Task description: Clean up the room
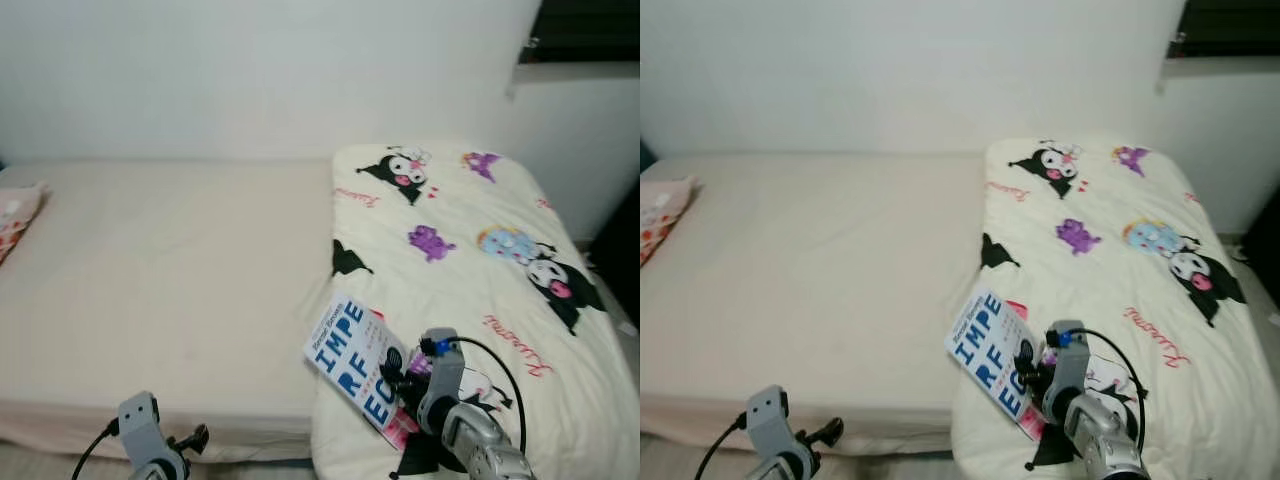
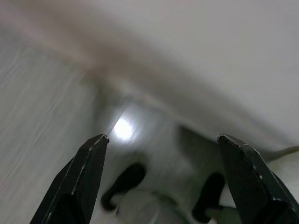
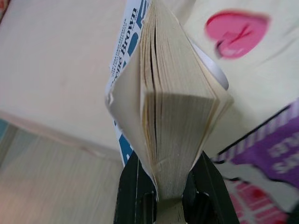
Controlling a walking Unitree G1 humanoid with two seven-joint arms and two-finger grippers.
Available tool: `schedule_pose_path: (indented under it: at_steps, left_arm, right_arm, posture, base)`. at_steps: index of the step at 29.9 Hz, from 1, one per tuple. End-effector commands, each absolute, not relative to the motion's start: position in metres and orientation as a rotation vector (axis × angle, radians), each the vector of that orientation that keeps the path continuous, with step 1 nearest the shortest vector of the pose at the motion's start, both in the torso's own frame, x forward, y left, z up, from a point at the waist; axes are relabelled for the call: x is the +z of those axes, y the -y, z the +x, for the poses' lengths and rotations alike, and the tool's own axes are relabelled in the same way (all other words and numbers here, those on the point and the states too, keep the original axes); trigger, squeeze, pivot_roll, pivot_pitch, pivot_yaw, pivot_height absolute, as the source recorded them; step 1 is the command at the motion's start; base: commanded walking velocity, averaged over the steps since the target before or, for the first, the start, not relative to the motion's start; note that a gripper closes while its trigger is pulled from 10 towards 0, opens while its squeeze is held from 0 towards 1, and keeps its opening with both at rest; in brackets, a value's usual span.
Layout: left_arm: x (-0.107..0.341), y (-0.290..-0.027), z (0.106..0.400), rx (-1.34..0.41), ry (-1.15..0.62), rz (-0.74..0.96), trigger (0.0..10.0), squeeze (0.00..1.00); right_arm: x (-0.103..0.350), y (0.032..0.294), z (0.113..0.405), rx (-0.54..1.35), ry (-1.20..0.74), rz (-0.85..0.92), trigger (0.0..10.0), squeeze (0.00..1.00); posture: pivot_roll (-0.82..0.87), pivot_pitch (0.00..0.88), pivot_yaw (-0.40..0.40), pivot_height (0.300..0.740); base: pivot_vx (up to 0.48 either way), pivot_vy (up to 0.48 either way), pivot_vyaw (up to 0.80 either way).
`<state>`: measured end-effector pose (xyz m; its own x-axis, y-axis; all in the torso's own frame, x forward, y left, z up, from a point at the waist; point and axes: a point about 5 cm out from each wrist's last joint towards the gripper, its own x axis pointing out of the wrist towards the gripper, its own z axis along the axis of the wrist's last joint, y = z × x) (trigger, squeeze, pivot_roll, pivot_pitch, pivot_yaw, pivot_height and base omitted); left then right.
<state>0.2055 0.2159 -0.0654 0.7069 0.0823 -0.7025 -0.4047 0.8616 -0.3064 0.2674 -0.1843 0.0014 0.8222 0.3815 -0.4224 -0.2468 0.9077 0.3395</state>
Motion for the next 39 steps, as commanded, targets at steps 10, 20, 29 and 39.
schedule_pose_path:
  at_steps: [10,20,29,39]
  left_arm:
    - [-0.087,-0.216,0.166,0.33,-0.922,-0.443,10.0,0.0]
    - [-0.086,-0.22,0.166,0.323,-0.921,-0.415,10.0,0.0]
    - [-0.088,-0.215,0.165,0.31,-0.936,-0.41,10.0,0.0]
    - [-0.089,-0.21,0.164,0.27,-0.955,-0.374,10.0,0.0]
  right_arm:
    - [0.003,0.184,0.267,0.362,-0.441,0.302,10.0,0.0]
    - [0.004,0.18,0.271,0.388,-0.411,0.308,10.0,0.0]
    - [0.005,0.181,0.272,0.39,-0.4,0.309,10.0,0.0]
    - [0.007,0.181,0.274,0.405,-0.376,0.32,10.0,0.0]
  posture:
    - [-0.08,0.132,0.034,0.74]
    - [-0.07,0.125,0.037,0.74]
    - [-0.08,0.126,0.039,0.74]
    - [-0.08,0.129,0.038,0.74]
  base:
    - [-0.143,0.0,0.77]
    - [0.0,0.0,0.77]
    - [0.0,0.0,0.76]
    - [-0.255,0.0,0.76]
